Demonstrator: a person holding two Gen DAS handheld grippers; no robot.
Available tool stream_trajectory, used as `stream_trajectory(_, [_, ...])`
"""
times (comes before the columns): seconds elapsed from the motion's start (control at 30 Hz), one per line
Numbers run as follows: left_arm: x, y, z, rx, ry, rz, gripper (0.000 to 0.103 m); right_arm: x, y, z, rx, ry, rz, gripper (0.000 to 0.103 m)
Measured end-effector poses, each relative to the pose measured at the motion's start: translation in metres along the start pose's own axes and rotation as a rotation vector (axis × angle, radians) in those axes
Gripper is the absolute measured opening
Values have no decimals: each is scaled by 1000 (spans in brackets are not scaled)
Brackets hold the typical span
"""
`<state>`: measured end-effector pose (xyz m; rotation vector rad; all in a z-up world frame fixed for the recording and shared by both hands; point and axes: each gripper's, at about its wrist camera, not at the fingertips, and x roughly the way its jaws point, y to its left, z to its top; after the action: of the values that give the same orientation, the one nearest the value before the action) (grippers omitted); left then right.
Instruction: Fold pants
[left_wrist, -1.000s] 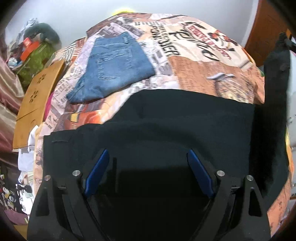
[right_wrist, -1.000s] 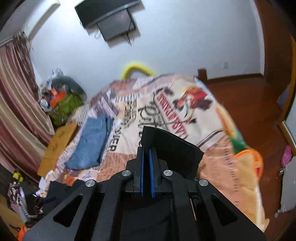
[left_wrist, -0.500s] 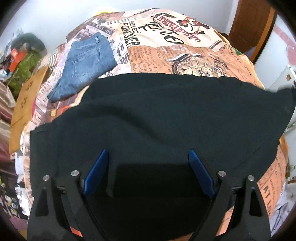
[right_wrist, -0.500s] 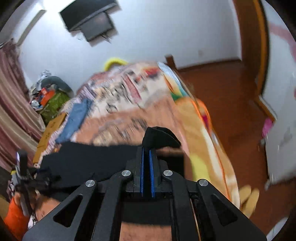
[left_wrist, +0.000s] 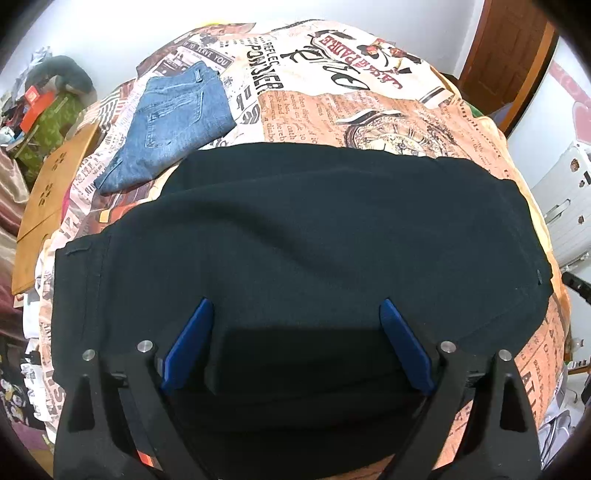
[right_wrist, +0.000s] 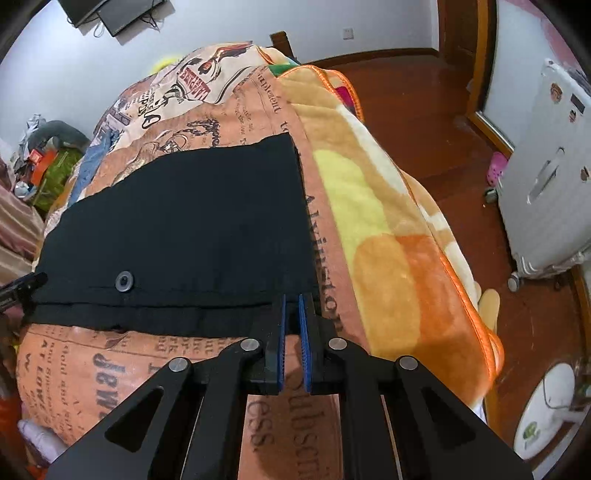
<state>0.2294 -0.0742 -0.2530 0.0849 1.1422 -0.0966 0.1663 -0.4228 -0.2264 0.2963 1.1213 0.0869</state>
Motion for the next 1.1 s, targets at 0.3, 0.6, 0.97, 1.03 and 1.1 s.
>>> stream_trajectory(0.3, [-43, 50, 11, -67, -138, 44, 93, -25, 70, 25, -184, -114, 13, 36])
stream_trajectory(0.6, [-85, 149, 12, -215, -272, 105, 93, -23, 190, 67, -401, -205, 137, 51])
stream_trajectory(0.97, [-55, 244, 2, -301, -212, 203, 93, 39, 314, 88, -601, -121, 246, 66])
stream_trajectory(1.03, [-39, 259, -2, -324, -174, 196, 93, 58, 332, 91, -621, -83, 268, 66])
stream_trajectory(1.1, [-24, 272, -8, -344, -138, 179, 93, 78, 348, 94, -637, -42, 292, 66])
